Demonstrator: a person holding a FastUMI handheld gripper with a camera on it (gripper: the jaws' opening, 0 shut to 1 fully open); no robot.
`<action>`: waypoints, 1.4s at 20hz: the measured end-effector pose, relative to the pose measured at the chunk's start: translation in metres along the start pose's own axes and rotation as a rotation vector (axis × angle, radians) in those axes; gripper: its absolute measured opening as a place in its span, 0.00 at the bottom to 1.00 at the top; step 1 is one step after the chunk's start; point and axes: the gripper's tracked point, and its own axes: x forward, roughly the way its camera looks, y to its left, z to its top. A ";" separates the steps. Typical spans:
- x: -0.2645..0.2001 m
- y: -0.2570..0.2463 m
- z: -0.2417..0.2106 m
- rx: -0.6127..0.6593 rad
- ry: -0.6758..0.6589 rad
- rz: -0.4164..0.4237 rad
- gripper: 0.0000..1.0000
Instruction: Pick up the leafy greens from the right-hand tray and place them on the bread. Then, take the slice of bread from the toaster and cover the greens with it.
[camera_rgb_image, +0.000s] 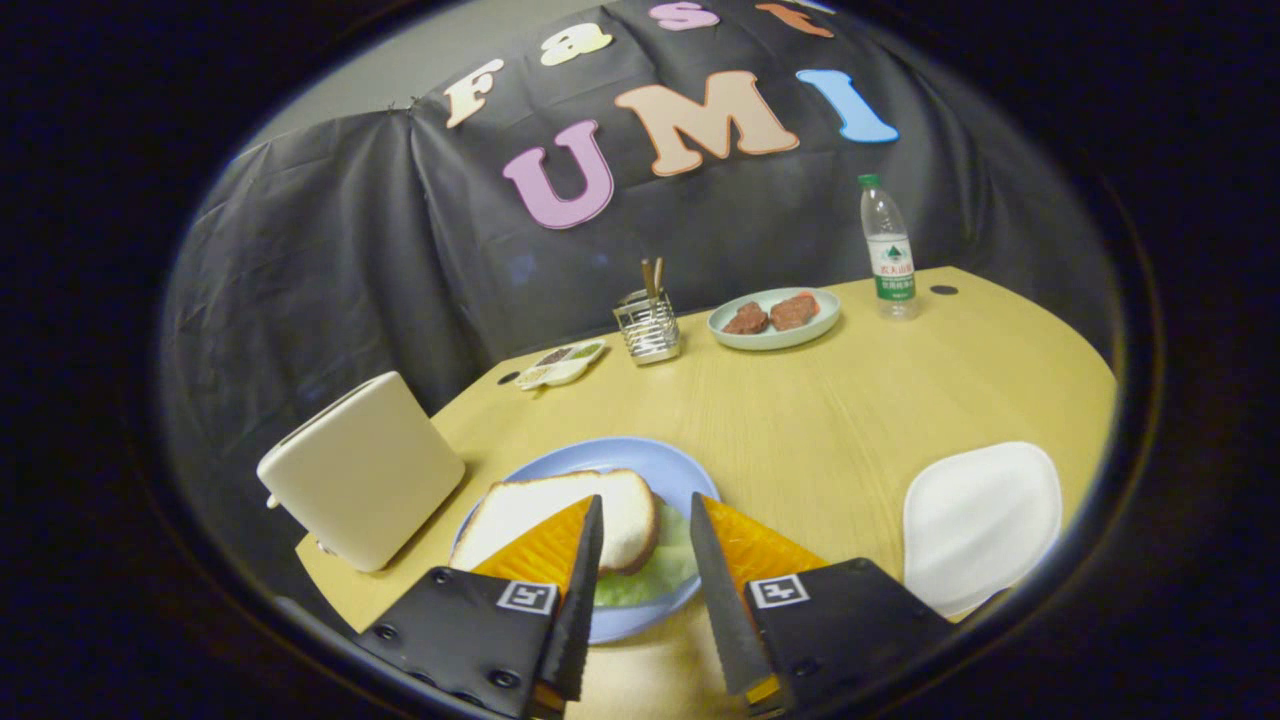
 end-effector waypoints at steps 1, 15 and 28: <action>-0.006 0.003 0.005 0.001 -0.011 0.024 0.64; -0.071 -0.048 0.169 -0.062 -0.394 -0.025 1.00; -0.104 -0.067 0.171 -0.261 -0.452 -0.052 1.00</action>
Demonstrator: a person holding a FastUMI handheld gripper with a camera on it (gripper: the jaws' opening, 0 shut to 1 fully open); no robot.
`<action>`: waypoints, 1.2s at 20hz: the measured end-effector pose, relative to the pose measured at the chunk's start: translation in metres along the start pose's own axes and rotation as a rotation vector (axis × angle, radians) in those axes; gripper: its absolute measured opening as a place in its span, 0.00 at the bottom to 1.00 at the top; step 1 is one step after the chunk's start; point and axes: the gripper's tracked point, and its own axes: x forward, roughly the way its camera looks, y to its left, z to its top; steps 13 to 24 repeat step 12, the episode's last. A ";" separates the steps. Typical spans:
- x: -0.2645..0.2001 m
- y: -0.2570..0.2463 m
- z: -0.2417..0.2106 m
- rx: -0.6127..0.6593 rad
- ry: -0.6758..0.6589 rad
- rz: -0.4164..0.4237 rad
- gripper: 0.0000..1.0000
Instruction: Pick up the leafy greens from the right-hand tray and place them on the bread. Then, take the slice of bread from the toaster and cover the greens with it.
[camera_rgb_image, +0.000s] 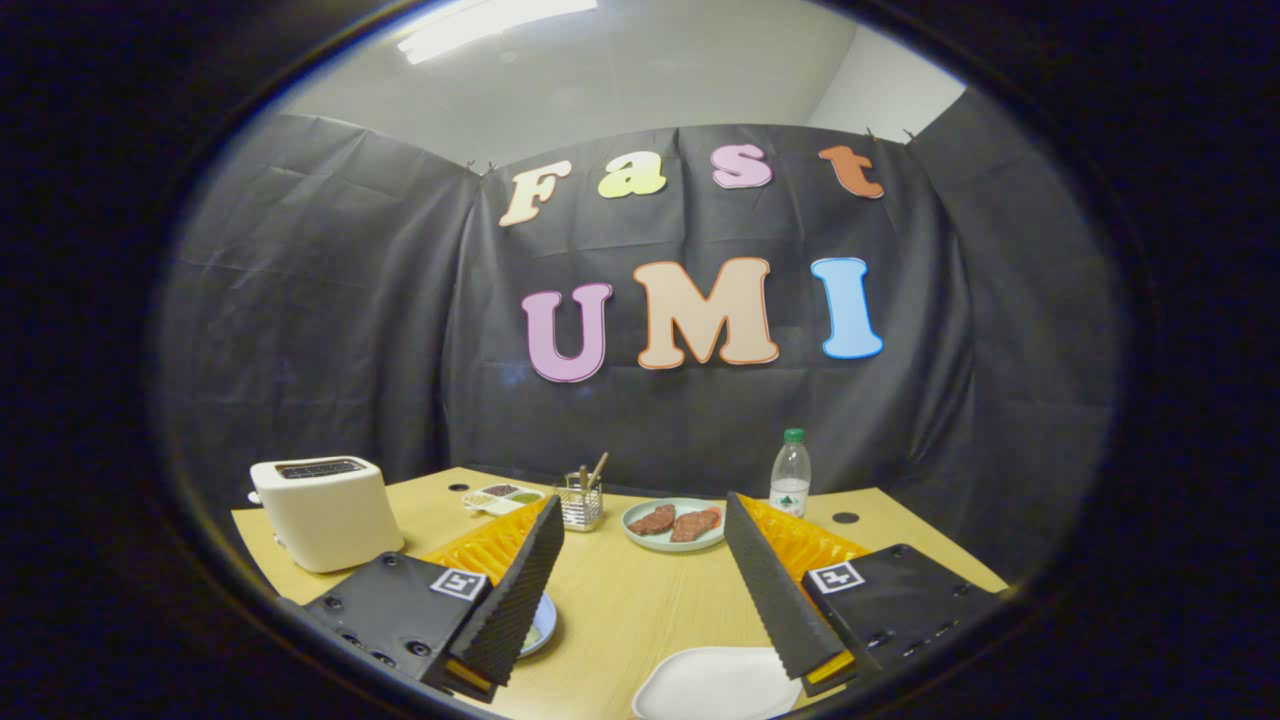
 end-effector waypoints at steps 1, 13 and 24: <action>-0.001 -0.002 0.001 0.006 -0.004 -0.006 1.00; -0.024 0.003 0.014 0.036 -0.068 0.049 1.00; -0.024 0.003 0.014 0.036 -0.068 0.049 1.00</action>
